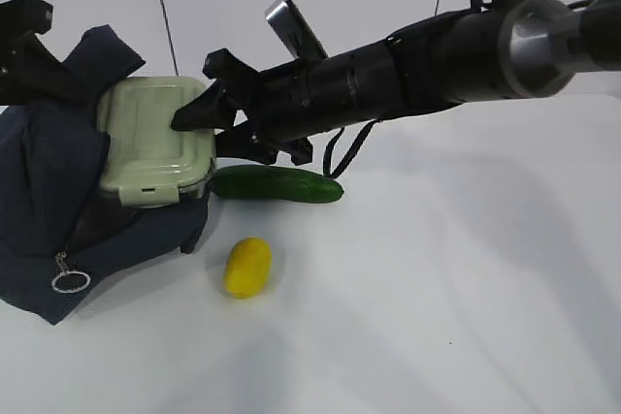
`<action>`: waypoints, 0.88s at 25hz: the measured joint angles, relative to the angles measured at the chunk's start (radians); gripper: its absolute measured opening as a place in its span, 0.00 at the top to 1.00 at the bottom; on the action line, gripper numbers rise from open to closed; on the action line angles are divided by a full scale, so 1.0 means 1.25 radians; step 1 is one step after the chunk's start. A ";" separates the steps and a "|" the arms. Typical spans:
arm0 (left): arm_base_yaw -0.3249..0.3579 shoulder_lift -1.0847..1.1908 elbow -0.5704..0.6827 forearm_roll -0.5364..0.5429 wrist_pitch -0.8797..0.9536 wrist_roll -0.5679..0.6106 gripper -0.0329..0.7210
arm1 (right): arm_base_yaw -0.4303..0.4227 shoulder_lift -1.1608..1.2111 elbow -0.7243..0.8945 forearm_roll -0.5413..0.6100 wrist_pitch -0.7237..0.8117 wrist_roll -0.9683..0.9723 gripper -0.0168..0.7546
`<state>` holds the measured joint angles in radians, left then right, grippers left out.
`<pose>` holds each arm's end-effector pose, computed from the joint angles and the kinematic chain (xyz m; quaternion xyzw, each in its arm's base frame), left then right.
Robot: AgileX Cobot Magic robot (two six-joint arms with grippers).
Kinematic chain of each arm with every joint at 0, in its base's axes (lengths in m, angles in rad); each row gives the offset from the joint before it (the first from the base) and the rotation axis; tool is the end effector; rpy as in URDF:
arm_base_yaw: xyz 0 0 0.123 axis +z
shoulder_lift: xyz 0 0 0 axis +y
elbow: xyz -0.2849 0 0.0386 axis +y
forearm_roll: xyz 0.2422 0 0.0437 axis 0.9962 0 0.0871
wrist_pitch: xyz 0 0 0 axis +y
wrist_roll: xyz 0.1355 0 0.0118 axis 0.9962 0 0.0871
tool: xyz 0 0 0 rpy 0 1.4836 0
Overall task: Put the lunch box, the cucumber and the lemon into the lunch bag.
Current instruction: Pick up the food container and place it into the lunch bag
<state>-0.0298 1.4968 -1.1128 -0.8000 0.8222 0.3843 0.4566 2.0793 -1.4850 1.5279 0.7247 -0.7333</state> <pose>0.3243 -0.0812 0.2663 -0.0057 0.9185 -0.2958 0.2626 0.3953 0.2946 0.2008 -0.0402 0.8322 0.5174 0.1950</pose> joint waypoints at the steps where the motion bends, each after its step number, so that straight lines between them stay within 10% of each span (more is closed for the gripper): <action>1: 0.000 0.000 0.000 -0.001 0.004 0.000 0.96 | 0.004 0.005 0.000 0.000 0.000 0.000 0.49; 22: 0.000 0.030 0.000 -0.011 0.075 0.000 0.96 | 0.116 0.081 -0.078 0.012 -0.152 -0.146 0.49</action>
<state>-0.0298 1.5348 -1.1128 -0.8135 0.9158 0.3843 0.6010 2.1811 -1.5827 1.5424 0.5352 -0.9160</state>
